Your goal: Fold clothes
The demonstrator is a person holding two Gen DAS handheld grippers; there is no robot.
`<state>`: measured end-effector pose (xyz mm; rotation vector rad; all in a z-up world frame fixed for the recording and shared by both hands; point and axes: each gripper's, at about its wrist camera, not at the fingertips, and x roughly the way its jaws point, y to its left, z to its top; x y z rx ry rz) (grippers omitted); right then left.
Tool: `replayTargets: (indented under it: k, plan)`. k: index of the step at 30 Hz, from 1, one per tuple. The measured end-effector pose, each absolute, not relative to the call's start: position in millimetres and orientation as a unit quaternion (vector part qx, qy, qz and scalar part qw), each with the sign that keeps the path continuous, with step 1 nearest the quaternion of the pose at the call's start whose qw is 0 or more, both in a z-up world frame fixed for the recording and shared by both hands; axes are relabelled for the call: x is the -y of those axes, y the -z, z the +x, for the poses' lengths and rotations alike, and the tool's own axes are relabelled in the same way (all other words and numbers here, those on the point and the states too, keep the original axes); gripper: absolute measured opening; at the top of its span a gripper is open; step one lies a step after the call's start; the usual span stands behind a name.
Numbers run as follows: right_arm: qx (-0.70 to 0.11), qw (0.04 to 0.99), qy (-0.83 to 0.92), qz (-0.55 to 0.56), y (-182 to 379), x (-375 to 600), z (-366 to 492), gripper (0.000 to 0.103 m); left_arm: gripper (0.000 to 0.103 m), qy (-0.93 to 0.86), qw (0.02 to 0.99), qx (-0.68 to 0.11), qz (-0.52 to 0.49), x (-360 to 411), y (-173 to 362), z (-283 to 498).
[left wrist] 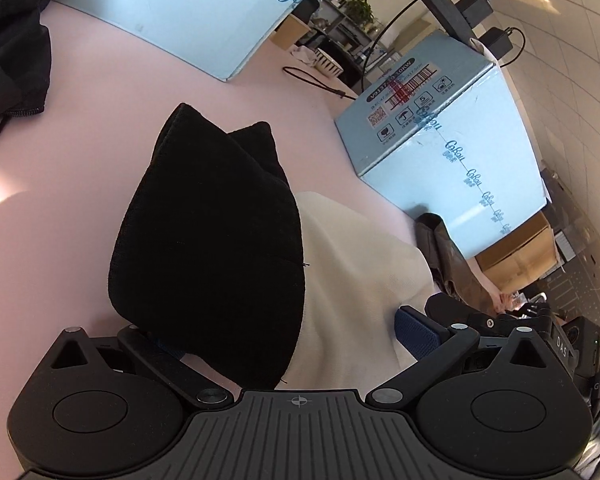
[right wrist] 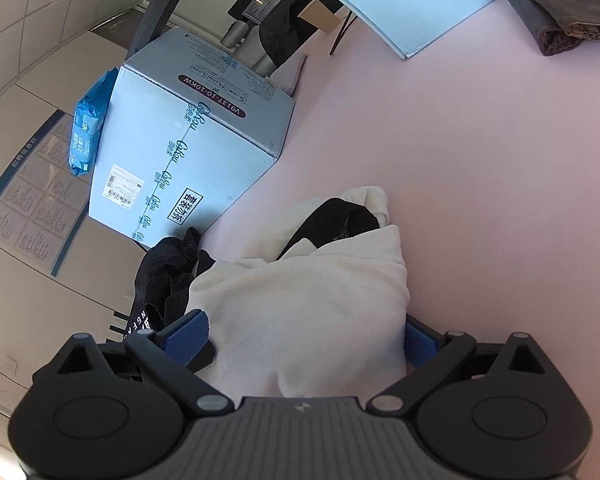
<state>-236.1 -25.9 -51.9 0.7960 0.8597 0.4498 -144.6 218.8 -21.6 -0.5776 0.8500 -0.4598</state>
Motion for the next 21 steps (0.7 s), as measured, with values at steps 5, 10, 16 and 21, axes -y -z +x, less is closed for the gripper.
replayTargets:
  k: [5, 10, 16, 21]
  plan:
    - [-0.396, 0.821, -0.191, 0.365, 55, 29, -237, 0.071, 0.102, 0.221, 0.845, -0.398, -0.281, -221, 23, -145]
    - [-0.387, 0.832, -0.182, 0.352, 56, 27, -240, 0.057, 0.085, 0.205, 0.85, -0.4, -0.275, -224, 21, -146]
    - [-0.379, 0.842, -0.18, 0.339, 54, 23, -242, 0.049, 0.054, 0.192, 0.848, -0.411, -0.274, -229, 20, -144]
    - [-0.373, 0.855, -0.173, 0.315, 45, 15, -246, 0.045, 0.046, 0.188, 0.852, -0.416, -0.257, -224, 16, -144]
